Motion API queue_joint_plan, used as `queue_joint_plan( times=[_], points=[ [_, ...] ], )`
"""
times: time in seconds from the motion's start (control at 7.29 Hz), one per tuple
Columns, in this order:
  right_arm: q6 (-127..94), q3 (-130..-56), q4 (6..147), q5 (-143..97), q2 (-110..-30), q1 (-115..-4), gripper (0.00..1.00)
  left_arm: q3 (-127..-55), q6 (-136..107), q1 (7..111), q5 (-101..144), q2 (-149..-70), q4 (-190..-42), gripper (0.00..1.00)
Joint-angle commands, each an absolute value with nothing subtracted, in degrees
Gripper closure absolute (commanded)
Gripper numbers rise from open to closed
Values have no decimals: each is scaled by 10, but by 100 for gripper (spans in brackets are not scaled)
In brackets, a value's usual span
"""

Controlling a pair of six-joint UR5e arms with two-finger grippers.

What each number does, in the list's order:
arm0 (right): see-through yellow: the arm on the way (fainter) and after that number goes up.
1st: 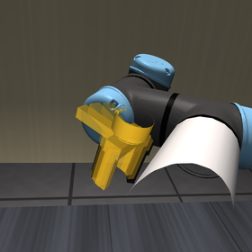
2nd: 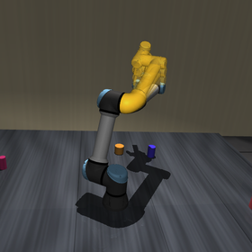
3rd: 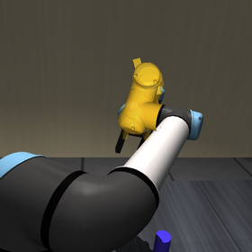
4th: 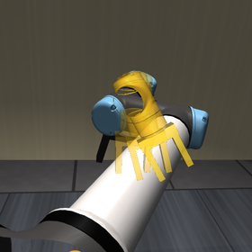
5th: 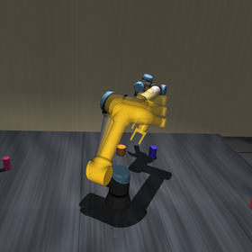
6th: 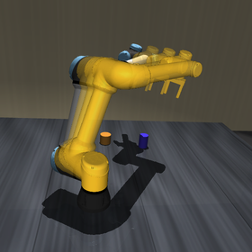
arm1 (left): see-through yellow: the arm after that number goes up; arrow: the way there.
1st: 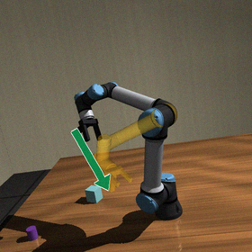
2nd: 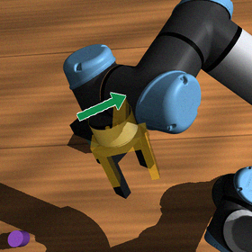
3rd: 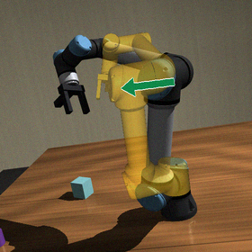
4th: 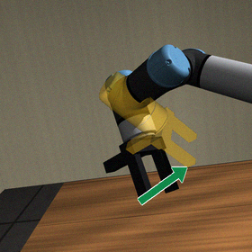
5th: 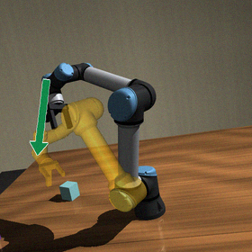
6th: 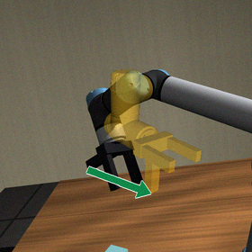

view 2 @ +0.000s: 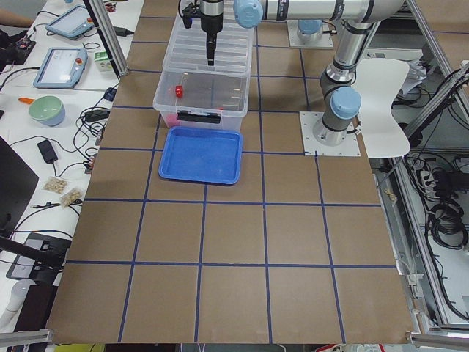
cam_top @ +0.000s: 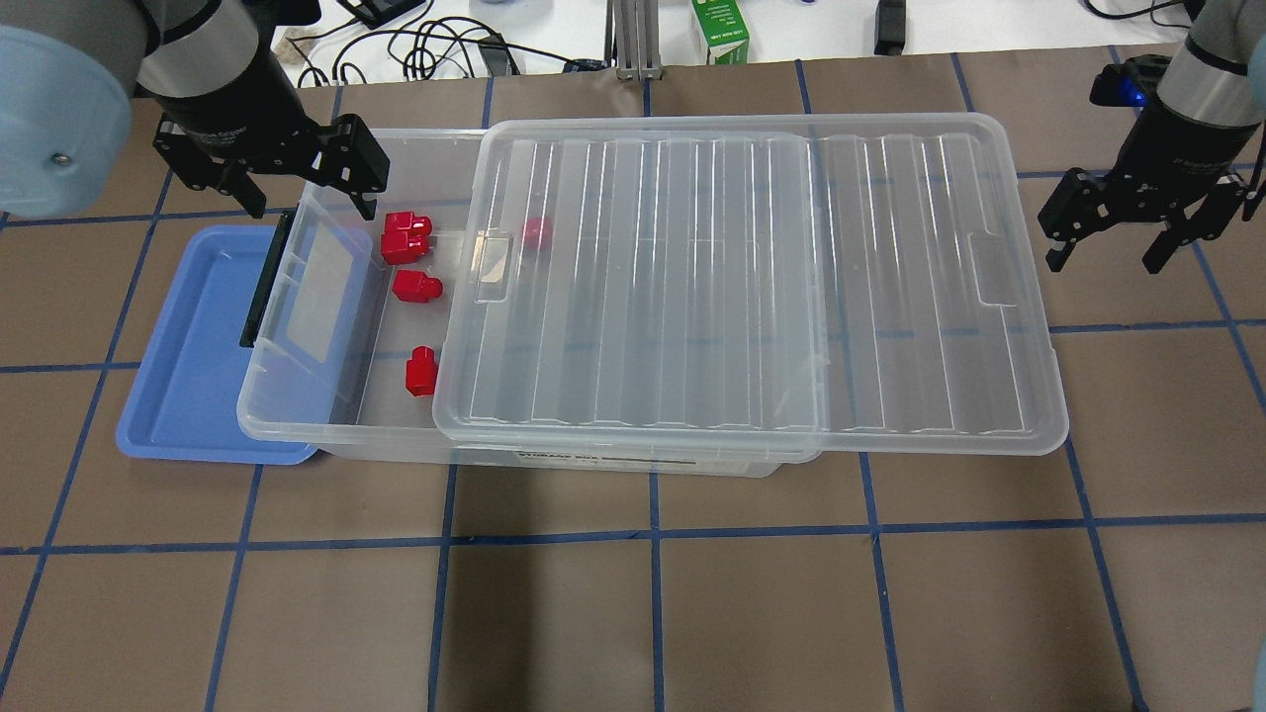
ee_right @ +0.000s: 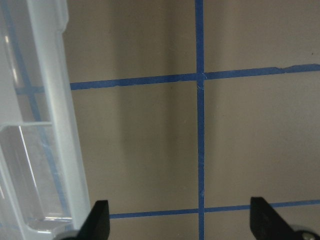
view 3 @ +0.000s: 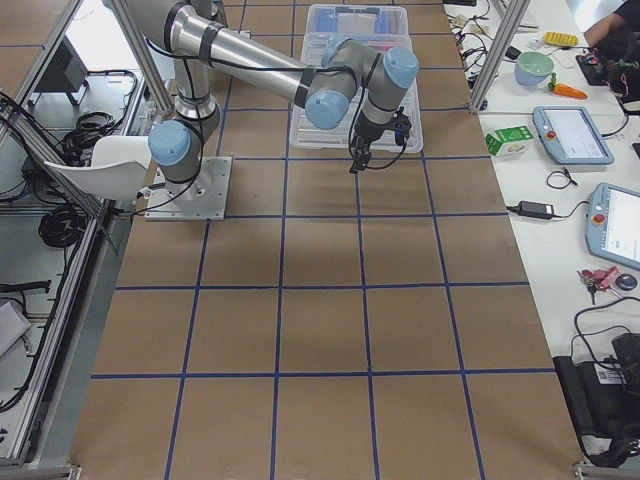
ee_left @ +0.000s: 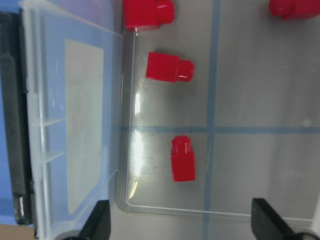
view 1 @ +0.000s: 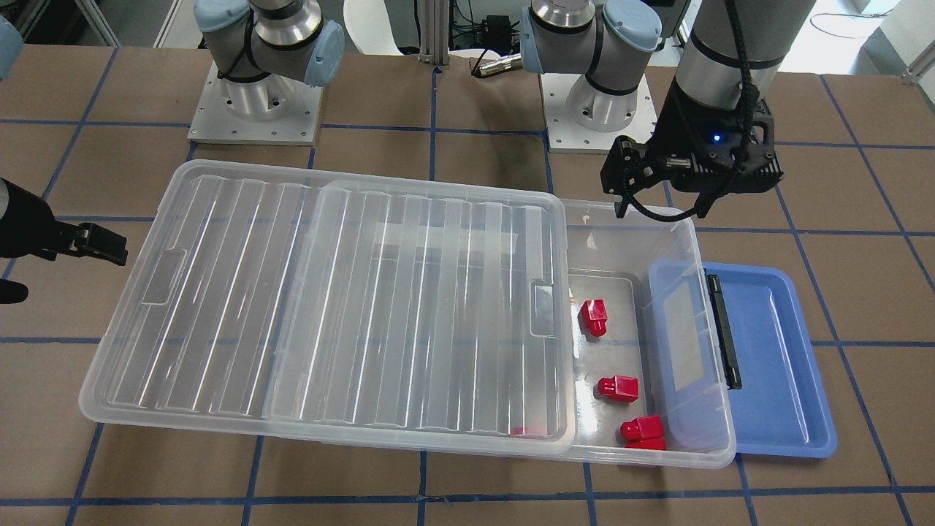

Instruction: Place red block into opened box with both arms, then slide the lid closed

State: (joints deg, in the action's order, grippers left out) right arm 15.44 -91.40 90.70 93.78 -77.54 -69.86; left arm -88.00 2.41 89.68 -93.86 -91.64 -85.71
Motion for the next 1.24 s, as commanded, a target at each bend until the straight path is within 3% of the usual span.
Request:
queue_joint_plan(
  times=[0.0,1.1],
  points=[
    [150,-937,911,937,-775,-699,0,-888,25,896,-931,-915,-852,0],
    [101,-940,906,927,-778,-736,0,-891,31,860,-889,-892,-860,0]
  ],
)
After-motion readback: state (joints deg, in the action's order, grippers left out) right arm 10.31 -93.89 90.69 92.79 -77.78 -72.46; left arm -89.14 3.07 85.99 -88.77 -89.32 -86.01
